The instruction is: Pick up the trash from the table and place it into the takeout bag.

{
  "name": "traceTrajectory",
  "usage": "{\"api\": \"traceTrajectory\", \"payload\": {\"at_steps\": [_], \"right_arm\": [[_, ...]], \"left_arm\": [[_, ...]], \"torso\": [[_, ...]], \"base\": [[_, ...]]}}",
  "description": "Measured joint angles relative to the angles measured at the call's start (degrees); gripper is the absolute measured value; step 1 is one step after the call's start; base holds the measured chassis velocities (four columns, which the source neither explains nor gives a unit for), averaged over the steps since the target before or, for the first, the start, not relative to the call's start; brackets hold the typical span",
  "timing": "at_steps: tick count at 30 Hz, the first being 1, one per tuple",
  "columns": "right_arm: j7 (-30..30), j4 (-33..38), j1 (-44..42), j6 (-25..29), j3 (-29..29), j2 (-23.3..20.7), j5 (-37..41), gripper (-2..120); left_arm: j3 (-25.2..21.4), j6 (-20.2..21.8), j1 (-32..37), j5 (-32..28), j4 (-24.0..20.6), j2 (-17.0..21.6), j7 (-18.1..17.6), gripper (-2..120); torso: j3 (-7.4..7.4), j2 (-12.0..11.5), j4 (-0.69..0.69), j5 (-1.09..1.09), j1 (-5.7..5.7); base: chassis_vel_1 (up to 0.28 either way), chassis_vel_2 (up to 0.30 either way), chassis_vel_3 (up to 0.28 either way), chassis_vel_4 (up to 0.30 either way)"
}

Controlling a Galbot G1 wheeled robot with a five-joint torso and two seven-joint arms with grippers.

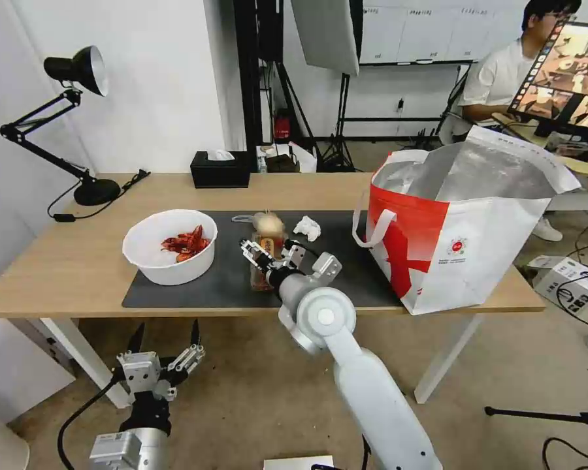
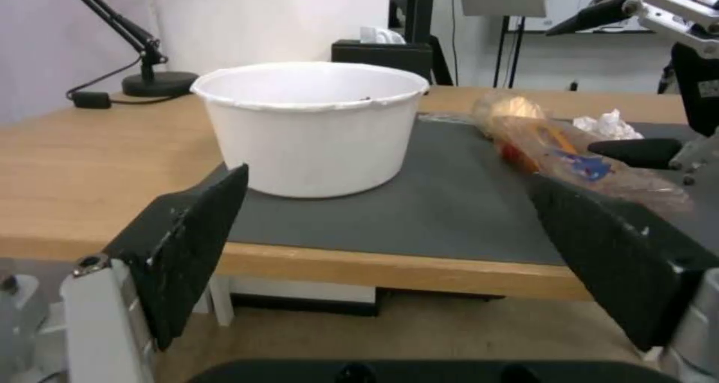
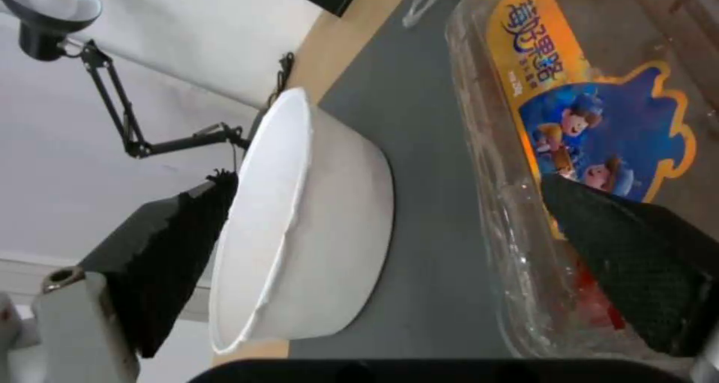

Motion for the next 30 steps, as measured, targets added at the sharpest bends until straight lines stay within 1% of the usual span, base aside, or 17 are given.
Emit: {"api": "traceTrajectory", "payload": {"at_steps": [2, 4, 5, 6, 8, 9, 12, 13, 15, 16, 19, 20, 23, 26, 27, 28, 30], "right_arm": [[-0.9, 0.0, 0.2, 0.1, 0.0, -0.2, -0.8, 100], [-4.0, -0.5, 1.5, 0.1, -0.2, -1.4, -5.1, 100], [-6.8, -1.1, 2.8, 0.1, -1.1, -3.2, -9.5, 100], [-6.8, -1.1, 2.8, 0.1, -1.1, -3.2, -9.5, 100], [-11.6, -2.3, 5.9, -0.1, -2.9, -6.6, -15.8, 94], [-11.6, -2.3, 5.9, -0.1, -2.9, -6.6, -15.8, 94], [-22.0, -7.2, 13.8, 0.6, -7.0, -12.8, -31.3, 79], [-22.0, -7.2, 13.8, 0.6, -7.0, -12.8, -31.3, 79], [-28.1, -11.2, 18.3, 2.2, -9.7, -15.3, -37.9, 69], [-28.1, -11.2, 18.3, 2.2, -9.7, -15.3, -37.9, 69], [-33.4, -16.6, 23.0, 2.8, -12.9, -16.3, -40.1, 54], [-33.4, -16.6, 23.0, 2.8, -12.9, -16.3, -40.1, 54], [-36.6, -20.9, 24.9, 2.8, -14.7, -15.8, -40.6, 41], [-37.4, -22.4, 25.3, 2.8, -15.3, -15.4, -40.6, 37], [-38.1, -24.9, 25.8, 2.8, -16.1, -14.5, -40.8, 25], [-38.1, -24.9, 25.8, 2.8, -16.1, -14.5, -40.8, 25], [-38.7, -28.5, 26.3, 2.5, -16.8, -12.9, -41.0, 14]], "left_arm": [[-0.1, 0.0, 0.0, -0.1, 0.0, 0.2, 0.0, 100], [-0.2, 0.0, -0.1, -0.4, 0.0, 0.5, 0.0, 100], [-0.2, 0.0, -0.2, -0.6, 0.0, 0.7, 0.0, 100], [-0.2, 0.0, -0.2, -0.6, 0.0, 0.7, 0.0, 100], [-0.4, 0.0, -0.4, -0.9, 0.0, 1.0, 0.0, 100], [-0.4, 0.0, -0.4, -0.9, 0.0, 1.0, 0.0, 100], [-0.9, 0.1, -0.7, -1.5, 0.0, 1.6, 0.0, 100], [-0.9, 0.1, -0.7, -1.5, 0.0, 1.6, 0.0, 100], [-1.0, 0.1, -0.9, -1.7, 0.0, 1.8, 0.0, 100], [-1.0, 0.1, -0.9, -1.7, 0.0, 1.8, 0.0, 100], [-0.9, 0.1, -1.1, -1.7, 0.0, 1.8, 0.0, 100], [-0.9, 0.1, -1.1, -1.7, 0.0, 1.8, 0.0, 100], [-0.7, 0.1, -1.3, -1.7, 0.1, 1.6, 0.0, 100], [-0.7, 0.2, -1.3, -1.7, 0.1, 1.6, 0.0, 100], [-0.6, 0.2, -1.3, -1.7, 0.2, 1.5, 0.0, 100], [-0.6, 0.2, -1.3, -1.7, 0.2, 1.5, 0.0, 100], [-0.6, 0.2, -1.3, -1.8, 0.2, 1.4, 0.0, 100]], "torso": [[0.00, 0.0, 0.00, 0.00, 0.00], [0.00, 0.0, 0.00, 0.00, 0.00], [0.00, 0.0, 0.00, 0.00, 0.00], [0.00, 0.0, 0.00, 0.00, 0.00], [0.00, 0.0, 0.00, 0.01, 0.00], [0.00, 0.0, 0.00, 0.01, 0.00], [0.00, 0.0, -0.01, 0.01, 0.00], [0.00, 0.0, -0.01, 0.01, 0.00], [0.01, 0.0, -0.02, 0.01, 0.00], [0.01, 0.0, -0.02, 0.01, 0.00], [0.00, 0.0, 0.00, 0.00, 0.00], [0.00, 0.0, 0.00, 0.00, 0.00], [0.01, 0.0, 0.00, 0.00, 0.00], [0.01, 0.0, 0.00, 0.00, 0.00], [0.01, 0.0, 0.00, 0.01, 0.00], [0.01, 0.0, 0.00, 0.01, 0.00], [0.01, 0.0, 0.00, 0.00, 0.00]], "base": [[0.000, 0.000, 0.000, 0.000], [0.000, 0.000, 0.000, 0.000], [0.000, 0.000, 0.000, 0.000], [0.000, 0.000, 0.000, 0.000], [0.000, 0.000, 0.000, 0.000], [0.000, 0.000, 0.000, 0.000], [0.000, 0.000, 0.000, 0.000], [0.000, 0.000, 0.000, 0.000], [0.000, 0.000, 0.000, 0.000], [0.000, 0.000, 0.000, 0.000], [0.000, 0.000, 0.000, 0.000], [0.000, 0.000, 0.000, 0.000], [0.000, 0.000, 0.000, 0.000], [0.000, 0.000, 0.000, 0.000], [0.000, 0.000, 0.000, 0.000], [0.000, 0.000, 0.000, 0.000], [0.000, 0.000, 0.000, 0.000]]}}
